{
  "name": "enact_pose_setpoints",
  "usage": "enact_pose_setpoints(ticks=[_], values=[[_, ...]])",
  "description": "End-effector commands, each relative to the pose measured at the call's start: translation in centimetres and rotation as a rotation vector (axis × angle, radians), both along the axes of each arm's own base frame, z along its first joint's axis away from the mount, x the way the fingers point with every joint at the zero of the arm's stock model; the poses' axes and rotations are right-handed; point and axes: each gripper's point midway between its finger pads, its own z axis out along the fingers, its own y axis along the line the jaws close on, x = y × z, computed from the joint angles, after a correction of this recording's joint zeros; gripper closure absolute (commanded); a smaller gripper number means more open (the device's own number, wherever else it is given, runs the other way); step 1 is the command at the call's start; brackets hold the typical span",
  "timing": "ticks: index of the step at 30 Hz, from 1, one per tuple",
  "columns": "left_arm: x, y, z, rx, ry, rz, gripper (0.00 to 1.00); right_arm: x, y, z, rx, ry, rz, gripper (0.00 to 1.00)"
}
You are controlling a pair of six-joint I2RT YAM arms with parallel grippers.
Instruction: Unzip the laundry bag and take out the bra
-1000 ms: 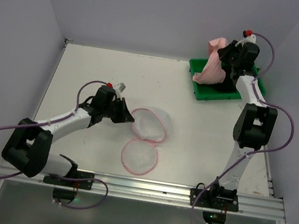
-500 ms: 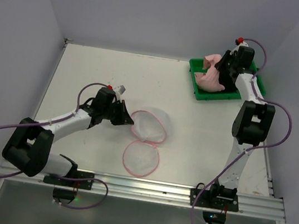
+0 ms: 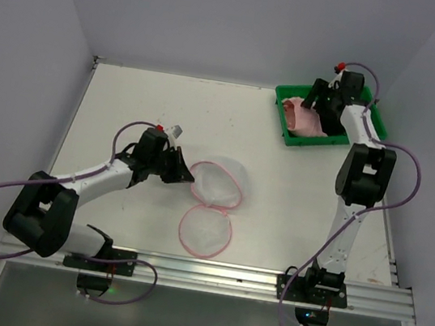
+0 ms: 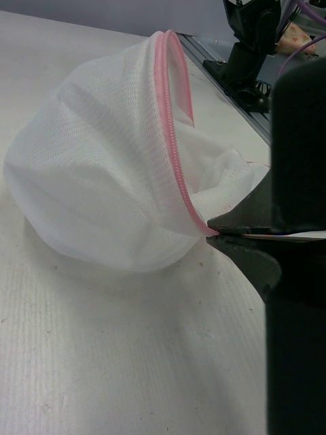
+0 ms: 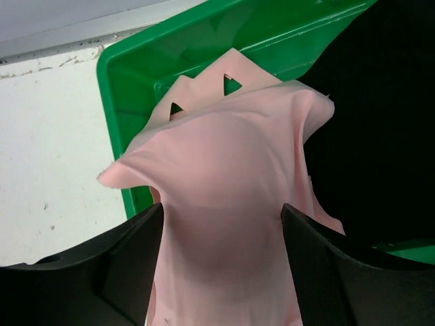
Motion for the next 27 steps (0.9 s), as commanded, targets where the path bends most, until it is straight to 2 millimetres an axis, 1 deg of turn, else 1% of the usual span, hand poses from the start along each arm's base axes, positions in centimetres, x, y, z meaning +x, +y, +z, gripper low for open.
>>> enact_pose_setpoints(ticks=[1,3,4,5,6,7,8,9,10,11,12,13,14,15,16,17,18,19,21,22,23,24,25,27], values=[[0.2,-0.5,0.5,-0.014,-0.044,-0.037,1.00,-0.9,-0.4,9.1,-0.044,-0.164,-0.002,0.27],[0.2,-0.5,0.6,-0.018,-0.046,-0.038,1.00,-1.6,-0.2,10.8,-0.063,-0.190,0.001,0.22],[0.2,-0.6,0.7,-0.020,-0.049,-0.040,1.00,-2.1,0.0,11.2,-0.069,-0.187,0.005,0.20],[0.2,-0.5,0.7,-0.020,-0.050,-0.037,1.00,-2.8,0.2,13.0,-0.077,-0.215,0.008,0.18],[0.2,-0.6,0.9,-0.021,-0.053,-0.038,1.00,-3.3,1.0,13.7,-0.079,-0.224,0.024,0.13],[0.3,-0.6,1.0,-0.022,-0.056,-0.037,1.00,-4.1,1.5,13.5,-0.081,-0.214,0.034,0.12],[0.3,-0.5,1.0,-0.022,-0.055,-0.035,1.00,-4.9,1.5,15.4,-0.088,-0.257,0.030,0.10],[0.4,-0.6,1.1,-0.023,-0.059,-0.037,1.00,-5.6,3.1,15.9,-0.090,-0.265,0.051,0.09],[0.4,-0.6,1.0,-0.020,-0.058,-0.037,1.00,-6.6,3.6,15.0,-0.090,-0.241,0.056,0.09],[0.4,-0.6,1.0,-0.020,-0.058,-0.036,1.00,-7.3,4.0,15.3,-0.080,-0.245,0.053,0.09],[0.5,-0.5,1.1,-0.018,-0.060,-0.032,1.00,-8.8,5.2,17.3,-0.069,-0.286,0.063,0.09],[0.7,-0.4,1.2,-0.012,-0.062,-0.025,1.00,-9.9,5.9,15.7,-0.059,-0.267,0.073,0.09],[0.8,-0.4,1.2,-0.010,-0.064,-0.022,1.00,-11.0,6.8,15.6,-0.036,-0.268,0.083,0.09],[0.8,-0.4,1.4,-0.011,-0.067,-0.021,1.00,-12.9,8.5,17.5,-0.011,-0.315,0.115,0.09],[0.9,-0.4,1.5,-0.014,-0.070,-0.018,1.00,-14.4,9.7,15.6,0.016,-0.291,0.146,0.10],[1.0,-0.5,1.7,-0.019,-0.074,-0.015,1.00,-15.5,10.6,15.2,0.046,-0.284,0.157,0.10],[1.1,-0.5,1.8,-0.021,-0.076,-0.014,1.00,-16.9,12.3,15.1,0.064,-0.288,0.187,0.10],[1.2,-0.5,2.1,-0.022,-0.083,-0.008,0.99,-18.5,12.7,14.3,0.082,-0.298,0.196,0.11],[1.3,-0.5,2.3,-0.021,-0.089,-0.006,0.95,-20.2,14.0,13.4,0.152,-0.282,0.207,0.11],[1.2,-0.4,2.6,-0.022,-0.095,-0.005,0.89,-21.1,13.9,12.4,0.179,-0.281,0.197,0.12],[1.2,-0.3,2.9,-0.024,-0.105,0.000,0.85,-21.8,13.7,10.8,0.193,-0.250,0.175,0.13],[1.2,-0.2,3.1,-0.023,-0.109,0.004,0.81,-21.6,13.5,11.2,0.193,-0.265,0.160,0.13],[1.0,-0.1,3.1,-0.022,-0.108,0.005,0.70,-22.0,13.2,10.1,0.188,-0.244,0.141,0.13],[1.0,0.1,3.9,-0.031,-0.128,0.011,0.61,-21.5,12.3,9.4,0.166,-0.244,0.093,0.13]])
